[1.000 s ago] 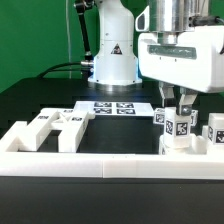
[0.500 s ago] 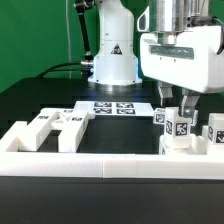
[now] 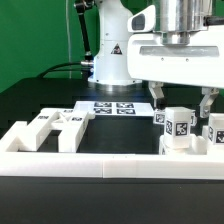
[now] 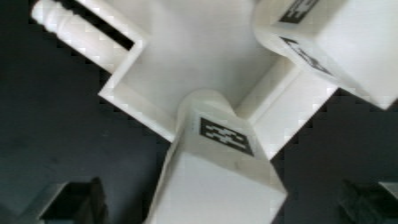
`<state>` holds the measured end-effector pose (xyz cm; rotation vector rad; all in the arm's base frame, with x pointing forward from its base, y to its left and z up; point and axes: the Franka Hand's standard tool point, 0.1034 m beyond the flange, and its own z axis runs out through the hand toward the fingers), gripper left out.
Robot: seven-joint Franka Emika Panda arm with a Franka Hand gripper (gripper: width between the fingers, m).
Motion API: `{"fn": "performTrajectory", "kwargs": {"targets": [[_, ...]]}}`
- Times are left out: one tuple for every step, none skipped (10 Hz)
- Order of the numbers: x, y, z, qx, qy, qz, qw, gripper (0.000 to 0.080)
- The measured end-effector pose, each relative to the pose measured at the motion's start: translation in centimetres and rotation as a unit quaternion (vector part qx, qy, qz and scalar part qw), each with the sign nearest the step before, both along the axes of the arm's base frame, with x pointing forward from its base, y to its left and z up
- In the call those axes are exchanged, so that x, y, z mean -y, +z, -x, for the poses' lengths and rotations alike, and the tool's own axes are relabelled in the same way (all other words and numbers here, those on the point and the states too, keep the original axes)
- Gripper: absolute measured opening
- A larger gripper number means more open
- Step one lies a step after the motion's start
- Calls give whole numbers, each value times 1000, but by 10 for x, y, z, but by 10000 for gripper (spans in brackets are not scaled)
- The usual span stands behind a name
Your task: Assemble chair
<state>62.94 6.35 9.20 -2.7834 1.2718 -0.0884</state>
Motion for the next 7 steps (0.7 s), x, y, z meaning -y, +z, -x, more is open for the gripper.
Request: {"fn": "performTrajectory", "kwargs": {"targets": [[0, 0, 0, 1, 18, 2, 1000, 649], [0, 0, 0, 1, 34, 4, 999, 649], [-2, -1, 1, 2, 94, 20, 995, 649], [-5, -2, 1, 4, 147, 31, 989, 649], [-6, -2, 1, 7, 194, 38, 980, 649], [-7, -2, 0, 11, 240, 46, 970, 649], [-6, -2, 0, 12, 271, 50, 961, 649]]}}
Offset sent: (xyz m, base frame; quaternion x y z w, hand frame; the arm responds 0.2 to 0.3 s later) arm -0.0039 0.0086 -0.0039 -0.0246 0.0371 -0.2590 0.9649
